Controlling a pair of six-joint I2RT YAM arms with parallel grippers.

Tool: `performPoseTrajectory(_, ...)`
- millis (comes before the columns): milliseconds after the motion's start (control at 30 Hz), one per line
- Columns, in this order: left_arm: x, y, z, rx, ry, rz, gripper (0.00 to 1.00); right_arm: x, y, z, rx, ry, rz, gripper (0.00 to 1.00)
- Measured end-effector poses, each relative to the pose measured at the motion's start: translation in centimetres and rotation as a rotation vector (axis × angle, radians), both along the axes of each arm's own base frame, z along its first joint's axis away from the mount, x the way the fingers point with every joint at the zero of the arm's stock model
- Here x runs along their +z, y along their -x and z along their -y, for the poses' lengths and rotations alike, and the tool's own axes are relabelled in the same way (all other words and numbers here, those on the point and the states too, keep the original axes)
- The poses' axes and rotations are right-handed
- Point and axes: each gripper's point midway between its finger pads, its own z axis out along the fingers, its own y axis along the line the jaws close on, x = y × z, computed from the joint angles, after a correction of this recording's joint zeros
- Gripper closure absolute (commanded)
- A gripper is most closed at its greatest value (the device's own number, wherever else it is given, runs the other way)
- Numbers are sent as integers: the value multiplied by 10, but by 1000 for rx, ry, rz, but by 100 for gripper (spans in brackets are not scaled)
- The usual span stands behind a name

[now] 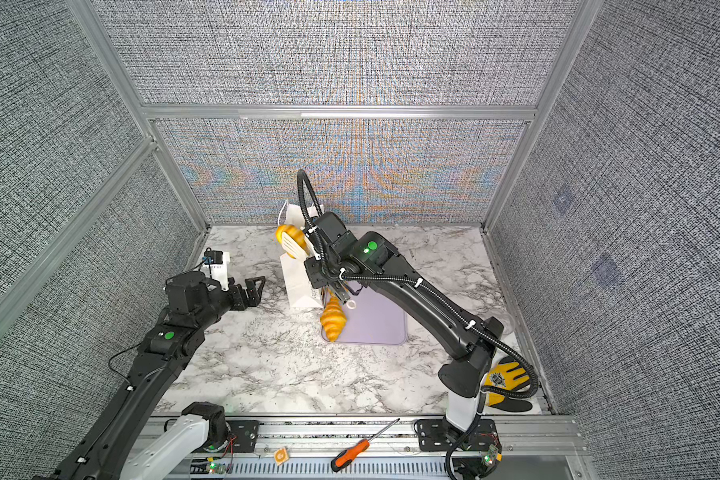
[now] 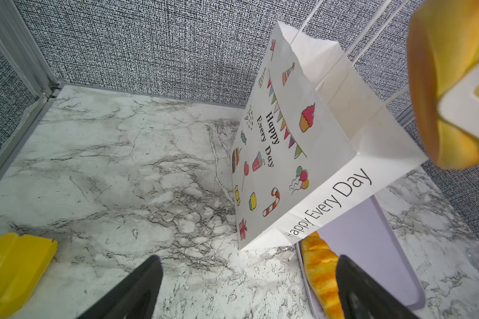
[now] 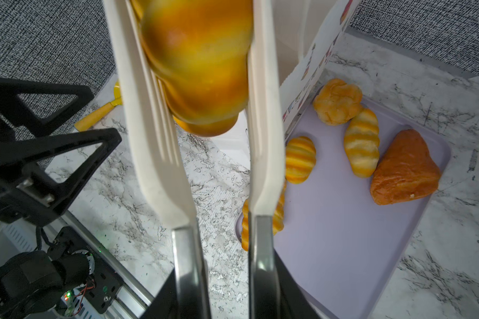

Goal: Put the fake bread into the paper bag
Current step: 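Lift the striped yellow bun and carry it over the bag opening with the right gripper, then open the tongs over the bag to drop the striped yellow bun with the right gripper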

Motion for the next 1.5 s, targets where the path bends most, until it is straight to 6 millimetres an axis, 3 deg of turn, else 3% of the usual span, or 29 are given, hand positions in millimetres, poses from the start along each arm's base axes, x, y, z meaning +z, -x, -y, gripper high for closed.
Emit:
performPoseTrajectory(300, -5, 2, 0, 0, -3, -11, 1, 6, -20, -9, -6, -51, 5, 61)
performPoseTrajectory(1033, -9, 2, 0, 0, -5, -19, 1, -6, -57, 3, -84, -20, 19, 61)
performPoseTrajectory(1500, -10, 1, -2, 5, -12, -21, 1, -16, -65, 5, -94, 20, 10, 49)
